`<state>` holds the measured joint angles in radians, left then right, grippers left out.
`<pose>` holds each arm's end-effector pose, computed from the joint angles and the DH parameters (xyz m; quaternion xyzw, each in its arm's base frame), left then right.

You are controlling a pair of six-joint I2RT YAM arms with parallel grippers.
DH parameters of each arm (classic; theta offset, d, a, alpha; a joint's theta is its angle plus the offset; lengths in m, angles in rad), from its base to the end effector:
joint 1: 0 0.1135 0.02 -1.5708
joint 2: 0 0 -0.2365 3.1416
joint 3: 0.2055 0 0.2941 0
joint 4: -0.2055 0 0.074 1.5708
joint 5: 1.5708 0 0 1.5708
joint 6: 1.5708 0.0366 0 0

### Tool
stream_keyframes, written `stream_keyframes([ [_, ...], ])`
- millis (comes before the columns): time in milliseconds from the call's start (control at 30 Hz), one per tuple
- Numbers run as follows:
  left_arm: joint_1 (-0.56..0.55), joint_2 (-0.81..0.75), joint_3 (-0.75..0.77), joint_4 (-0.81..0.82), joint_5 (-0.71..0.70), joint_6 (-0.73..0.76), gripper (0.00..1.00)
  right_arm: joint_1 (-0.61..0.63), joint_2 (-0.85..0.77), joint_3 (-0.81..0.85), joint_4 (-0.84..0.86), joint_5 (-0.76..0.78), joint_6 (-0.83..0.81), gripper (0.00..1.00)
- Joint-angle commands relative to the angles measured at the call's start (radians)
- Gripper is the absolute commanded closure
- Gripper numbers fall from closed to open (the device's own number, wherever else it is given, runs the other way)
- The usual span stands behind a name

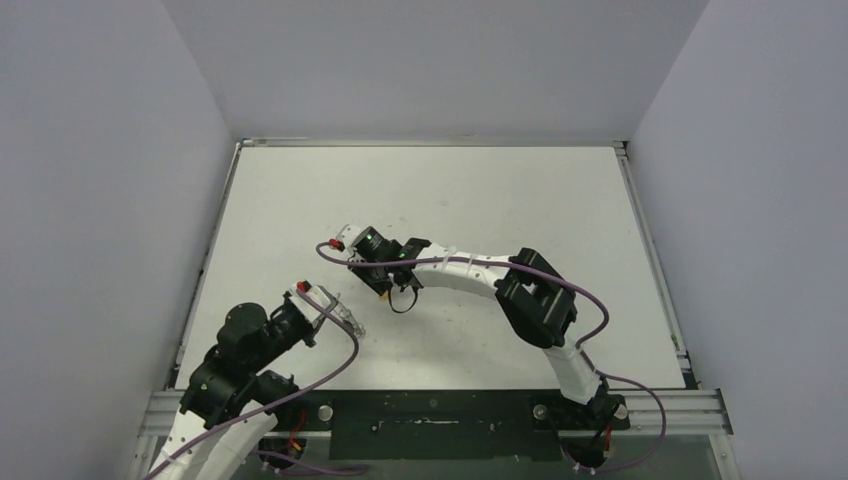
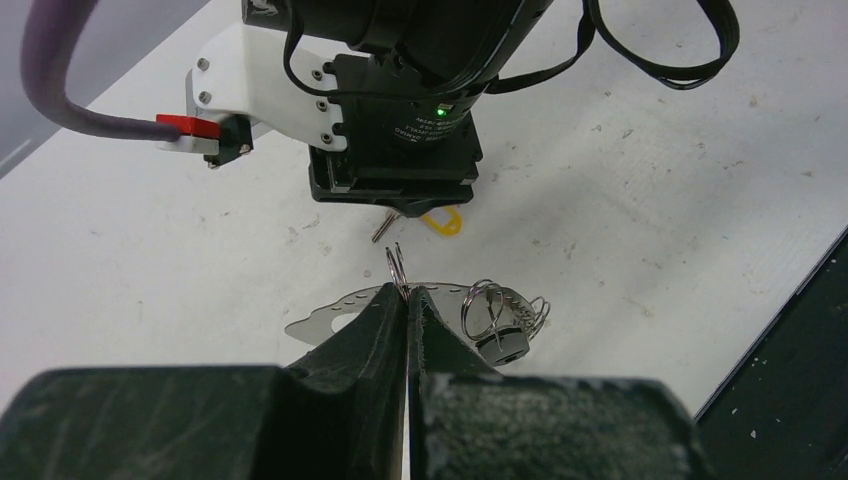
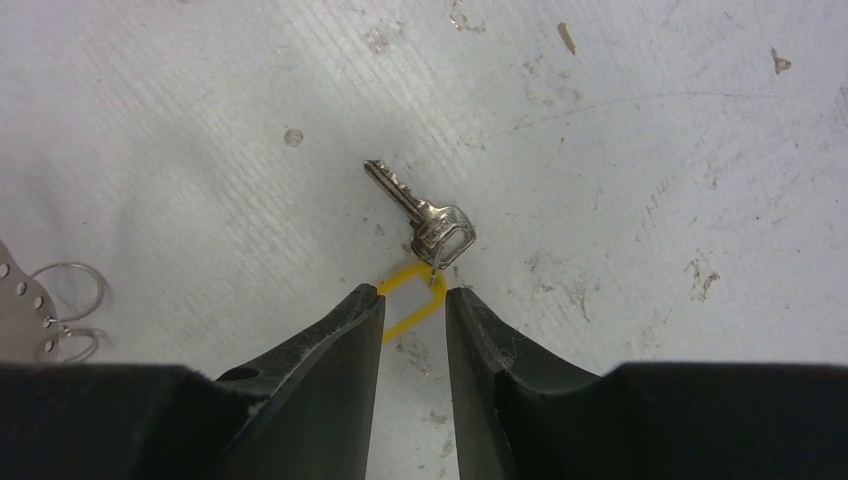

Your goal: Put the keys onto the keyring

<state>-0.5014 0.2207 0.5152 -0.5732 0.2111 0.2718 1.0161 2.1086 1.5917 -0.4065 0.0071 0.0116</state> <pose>0.1304 -0.0802 0.2761 0.3581 0.7115 -0.1521 0.5851 0.2571 0.4145 0.1383 -0.4554 0.8315 0.1534 0.2787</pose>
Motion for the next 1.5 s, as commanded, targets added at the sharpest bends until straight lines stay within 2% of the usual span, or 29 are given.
stream_keyframes([
  [0,0.000,-0.011,0.016,0.056,0.011,-0.008,1.00,-0.005,0.019,0.053,-0.042,0.094,-0.005,0.70],
  [200,0.000,-0.003,0.014,0.064,0.016,-0.008,1.00,-0.007,0.047,0.071,-0.042,0.085,-0.004,0.72],
  [333,0.000,-0.006,0.015,0.061,0.016,-0.009,1.00,-0.007,0.062,0.075,-0.031,0.060,-0.004,0.77],
  [533,0.000,-0.009,0.016,0.056,0.016,-0.006,1.00,-0.015,0.064,0.068,-0.014,0.041,0.000,0.99],
  [767,0.000,-0.003,0.013,0.061,0.019,-0.005,1.00,-0.055,0.024,0.012,0.031,-0.028,0.020,1.00],
  [800,0.000,-0.004,0.013,0.060,0.019,-0.006,1.00,-0.058,0.019,0.007,0.033,-0.038,0.021,1.00],
  [867,0.000,-0.004,0.010,0.061,0.019,-0.006,1.00,-0.058,0.013,0.005,0.037,-0.045,0.021,0.85],
  [933,0.000,-0.004,0.009,0.061,0.018,-0.007,1.00,-0.056,0.011,0.004,0.038,-0.051,0.021,0.74],
  [1033,0.000,-0.006,0.008,0.061,0.019,-0.006,1.00,-0.050,0.015,0.006,0.047,-0.054,0.023,0.66],
  [1467,0.000,-0.009,0.005,0.062,0.020,-0.008,1.00,-0.030,-0.006,0.003,0.055,-0.020,0.029,0.64],
])
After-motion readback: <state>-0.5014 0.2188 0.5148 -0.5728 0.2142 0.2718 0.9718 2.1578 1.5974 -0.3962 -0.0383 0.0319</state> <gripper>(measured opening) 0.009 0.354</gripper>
